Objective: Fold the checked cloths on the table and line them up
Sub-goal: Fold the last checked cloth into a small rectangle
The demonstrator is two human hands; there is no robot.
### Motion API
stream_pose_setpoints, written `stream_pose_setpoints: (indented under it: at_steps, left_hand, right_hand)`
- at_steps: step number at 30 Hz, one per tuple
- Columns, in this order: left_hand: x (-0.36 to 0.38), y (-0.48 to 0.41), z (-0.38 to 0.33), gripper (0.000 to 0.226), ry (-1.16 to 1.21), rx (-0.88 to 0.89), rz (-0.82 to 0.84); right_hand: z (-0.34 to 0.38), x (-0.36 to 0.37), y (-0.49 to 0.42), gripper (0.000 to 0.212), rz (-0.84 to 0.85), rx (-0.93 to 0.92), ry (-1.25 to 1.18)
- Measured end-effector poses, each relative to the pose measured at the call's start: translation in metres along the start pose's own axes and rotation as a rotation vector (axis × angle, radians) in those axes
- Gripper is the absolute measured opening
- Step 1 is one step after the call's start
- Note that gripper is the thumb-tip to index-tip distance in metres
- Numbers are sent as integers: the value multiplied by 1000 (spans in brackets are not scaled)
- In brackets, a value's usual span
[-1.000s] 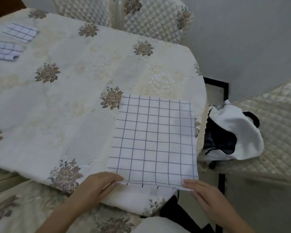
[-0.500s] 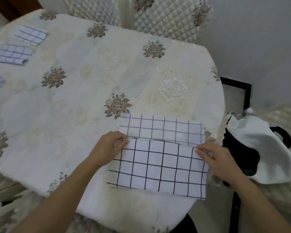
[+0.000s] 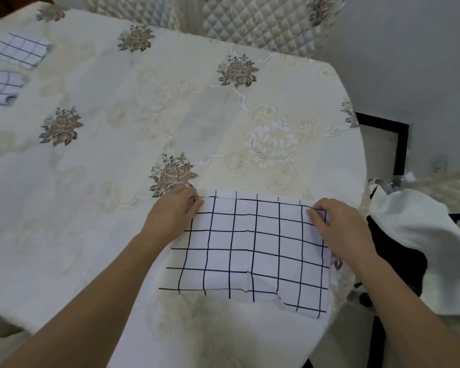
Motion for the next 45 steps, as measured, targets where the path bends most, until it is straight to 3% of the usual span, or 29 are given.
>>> stream_pose_setpoints:
  at_steps: [10,16,19,23,29,36,45]
  left_hand:
    - [8,-15,-1,24,-49,-32,-144]
    - [-1,15,-25,29,-313,-153,-309]
    - [-2,60,-56,27,-258,19,-354]
    - [27,127,-67,34,-284,307,-226]
    - [77,150,-55,58,-462,454,-57]
    - [95,132,-59,50,-453,507,-127]
    - [108,127,-46,28,-474,641,-229]
  right_hand:
    - [-3,3,-11,20,-190,-18,119]
    - [4,0,-5,28,-260,-9,174]
    - [15,-10,17,40,-305,-36,152]
    - [29,-2,79,49,-275,-228,123]
    - [26,65,150,78,-129,-343,396]
    - [19,95,146,65,-204,-190,446]
    - [1,108,147,56,-227,-187,544]
Point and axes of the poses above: each hand's wrist, its own y-axis away from the middle knuckle, its own x-axis out of the palm, z = x × y, the point moved 3 cm from there along -y, towards the middle knuckle, and after that the axes turned 12 degrees about z, right-handed, at the moved point
